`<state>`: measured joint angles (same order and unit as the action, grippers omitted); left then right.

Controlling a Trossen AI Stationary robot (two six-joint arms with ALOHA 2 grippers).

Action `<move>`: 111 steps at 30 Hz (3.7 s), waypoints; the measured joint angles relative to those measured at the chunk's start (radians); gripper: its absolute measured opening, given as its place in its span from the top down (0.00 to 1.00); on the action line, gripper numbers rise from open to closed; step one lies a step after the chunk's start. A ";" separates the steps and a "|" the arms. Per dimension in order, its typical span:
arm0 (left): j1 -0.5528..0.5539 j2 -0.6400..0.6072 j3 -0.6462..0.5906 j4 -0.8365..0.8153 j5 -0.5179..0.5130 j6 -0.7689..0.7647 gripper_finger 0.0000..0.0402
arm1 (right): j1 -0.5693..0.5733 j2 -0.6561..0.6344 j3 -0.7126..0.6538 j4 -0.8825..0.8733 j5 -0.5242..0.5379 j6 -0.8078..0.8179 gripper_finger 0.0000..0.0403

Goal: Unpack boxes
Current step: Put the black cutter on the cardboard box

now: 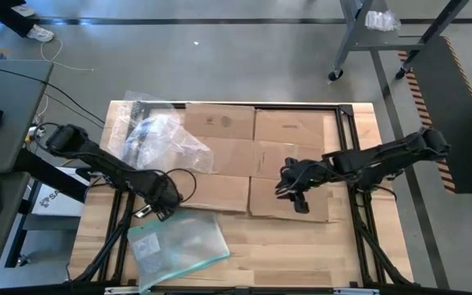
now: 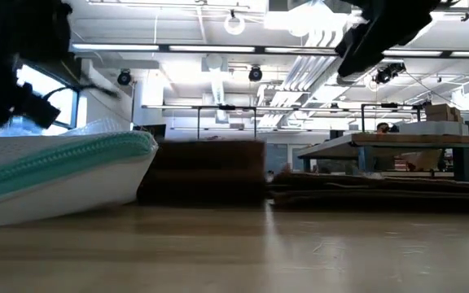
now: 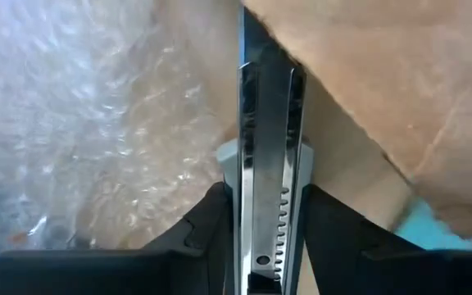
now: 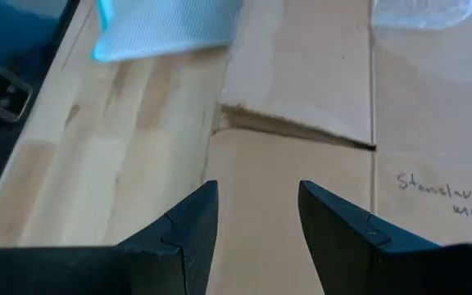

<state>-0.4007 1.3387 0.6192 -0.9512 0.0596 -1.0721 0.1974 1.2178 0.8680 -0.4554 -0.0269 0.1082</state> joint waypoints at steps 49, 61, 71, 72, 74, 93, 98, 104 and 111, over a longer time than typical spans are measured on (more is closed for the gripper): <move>0.156 0.000 0.163 1.371 -0.989 0.558 0.75 | -0.033 0.475 0.032 1.081 0.650 -0.158 0.39; 0.147 0.152 0.168 1.575 -1.001 0.565 0.75 | -0.069 0.477 0.155 0.941 0.693 -0.130 0.49; 0.142 0.171 0.166 1.625 -1.012 0.640 0.75 | -0.070 0.476 0.191 0.677 0.793 0.018 0.55; 0.142 0.171 0.166 1.627 -1.014 0.641 0.75 | -0.071 0.475 0.185 0.665 0.796 0.029 0.56; 0.142 0.171 0.166 1.629 -1.016 0.644 0.75 | -0.072 0.476 0.182 0.634 0.811 0.050 0.57; 0.112 0.002 0.169 1.289 -1.057 0.665 0.75 | 0.015 0.288 0.175 0.168 0.646 0.073 0.56; 0.197 -0.066 0.196 0.892 -0.807 0.424 0.75 | 0.088 0.150 0.176 -0.094 0.644 0.211 0.56; 0.394 0.085 0.377 0.505 -0.411 0.342 0.75 | 0.153 0.049 0.177 -0.185 0.710 0.317 0.56; 0.613 0.410 0.611 0.420 -0.134 0.524 0.75 | 0.176 0.041 0.177 -0.204 0.759 0.366 0.56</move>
<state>0.2120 1.7490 1.2303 -0.5315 -0.0748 -0.5484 0.3738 1.2587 1.0454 -0.6594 0.7320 0.4742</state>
